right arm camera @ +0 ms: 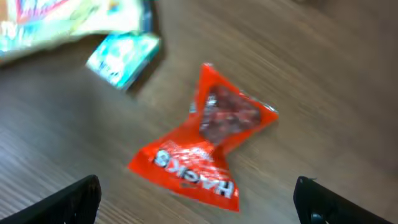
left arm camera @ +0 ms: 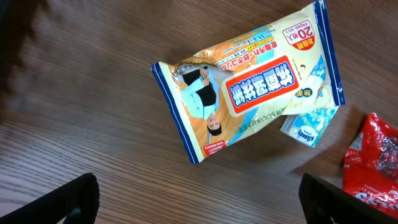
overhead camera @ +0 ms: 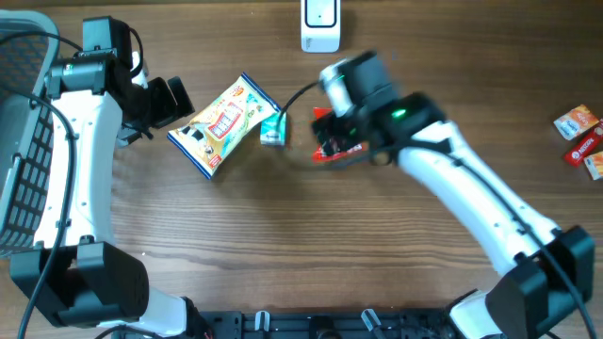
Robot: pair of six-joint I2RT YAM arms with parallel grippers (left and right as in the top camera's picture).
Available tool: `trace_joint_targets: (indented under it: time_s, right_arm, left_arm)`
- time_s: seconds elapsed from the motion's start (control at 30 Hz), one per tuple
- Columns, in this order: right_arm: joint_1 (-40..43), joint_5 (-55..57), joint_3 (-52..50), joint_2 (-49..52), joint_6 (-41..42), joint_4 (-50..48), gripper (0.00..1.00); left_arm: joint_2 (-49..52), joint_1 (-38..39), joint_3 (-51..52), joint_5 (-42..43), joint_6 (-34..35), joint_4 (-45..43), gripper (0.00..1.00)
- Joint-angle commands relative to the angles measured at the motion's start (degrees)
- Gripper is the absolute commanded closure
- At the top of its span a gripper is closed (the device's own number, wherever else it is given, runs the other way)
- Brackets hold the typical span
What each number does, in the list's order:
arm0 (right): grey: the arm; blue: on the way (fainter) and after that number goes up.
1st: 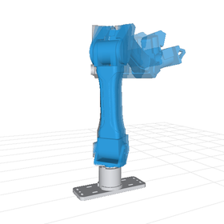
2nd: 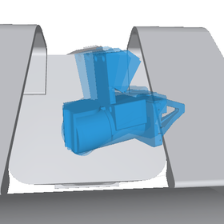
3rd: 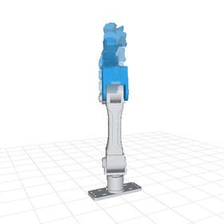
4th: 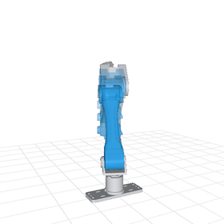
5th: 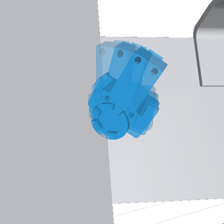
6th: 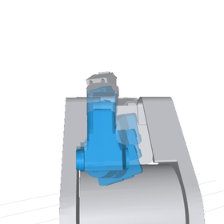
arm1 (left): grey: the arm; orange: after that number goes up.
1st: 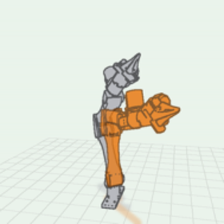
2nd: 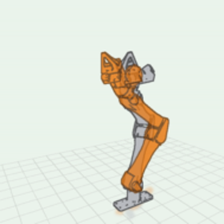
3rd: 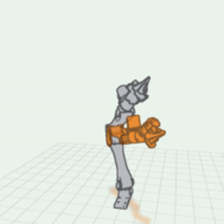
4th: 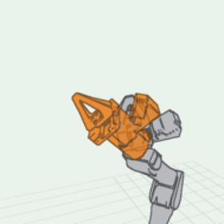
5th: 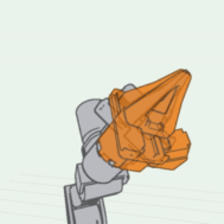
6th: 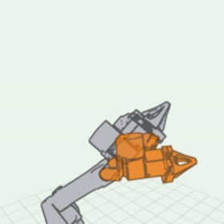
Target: Scan the item barcode
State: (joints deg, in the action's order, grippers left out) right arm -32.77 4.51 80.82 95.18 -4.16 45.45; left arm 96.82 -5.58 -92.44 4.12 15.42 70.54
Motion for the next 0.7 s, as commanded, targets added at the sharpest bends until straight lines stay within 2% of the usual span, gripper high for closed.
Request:
trace_joint_targets:
  time_s: [0.0,0.13,0.27,0.43,0.67]
  right_arm:
    - [-7.1,8.9,-0.4,3.1,-11.3,0.8,0.01]
    - [-13.1,17.2,-0.4,7.1,-11.9,2.1,0.01]
    - [-16.8,19.4,-0.4,11.0,-10.8,4.3,0.0]
    - [-17.0,24.6,-0.5,15.6,-7.1,7.6,0.01]
    - [-14.8,31.5,-0.5,20.9,-3.1,5.1,0.0]
  left_arm:
    - [0.4,-0.2,0.4,-0.4,0.5,0.0,0.0]
    - [0.4,-0.2,0.4,-0.4,0.5,0.0,0.0]
    - [0.4,-0.2,0.4,-0.4,0.5,0.0,0.0]
    - [0.4,-0.2,0.4,-0.4,0.5,0.0,0.0]
    - [0.4,-0.2,0.4,-0.4,0.5,0.0,0.0]
